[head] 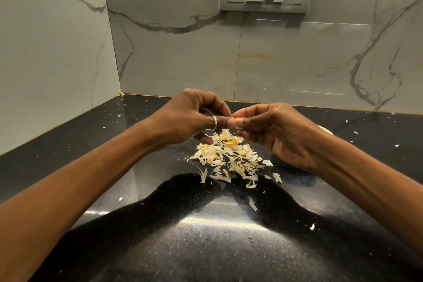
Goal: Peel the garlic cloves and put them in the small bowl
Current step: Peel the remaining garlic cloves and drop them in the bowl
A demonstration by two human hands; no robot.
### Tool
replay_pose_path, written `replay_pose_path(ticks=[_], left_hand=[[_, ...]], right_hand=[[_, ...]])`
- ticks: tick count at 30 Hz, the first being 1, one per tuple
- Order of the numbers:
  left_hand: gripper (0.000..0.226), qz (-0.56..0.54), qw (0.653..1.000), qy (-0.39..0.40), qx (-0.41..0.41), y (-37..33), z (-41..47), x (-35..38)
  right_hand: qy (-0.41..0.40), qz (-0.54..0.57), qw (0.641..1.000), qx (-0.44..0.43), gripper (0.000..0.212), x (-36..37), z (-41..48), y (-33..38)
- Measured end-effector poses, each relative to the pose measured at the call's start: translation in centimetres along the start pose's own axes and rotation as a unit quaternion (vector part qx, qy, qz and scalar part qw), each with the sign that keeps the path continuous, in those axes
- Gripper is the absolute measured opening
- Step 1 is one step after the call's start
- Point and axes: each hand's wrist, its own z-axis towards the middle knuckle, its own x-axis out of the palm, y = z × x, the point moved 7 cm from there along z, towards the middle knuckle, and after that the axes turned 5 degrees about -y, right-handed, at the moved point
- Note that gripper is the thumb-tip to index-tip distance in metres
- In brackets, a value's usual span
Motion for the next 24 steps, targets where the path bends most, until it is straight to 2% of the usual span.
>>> replay_pose_path(ticks=[5,15,20,24], left_hand=[[0.011,-0.001,1.000,-0.011,0.010,-0.30,-0.05,-0.14],[0.009,0.016,1.000,0.022,0.000,0.04,0.13,-0.15],[0.013,-0.014,1.000,0.018,-0.019,0.13,0.05,-0.12],[0.007,-0.024,0.999,0.006,-0.040,0.56,0.19,-0.23]], right_hand=[[0.011,-0.012,1.000,-0.006,0.016,0.05,0.01,-0.02],[0.024,-0.032,0.999,-0.013,0.014,0.20,0.10,-0.08],[0.020,-0.026,0.999,-0.015,0.014,0.15,0.04,-0.07],[0.028,-0.047,0.998,-0.022,0.019,0.19,-0.29,0.32]])
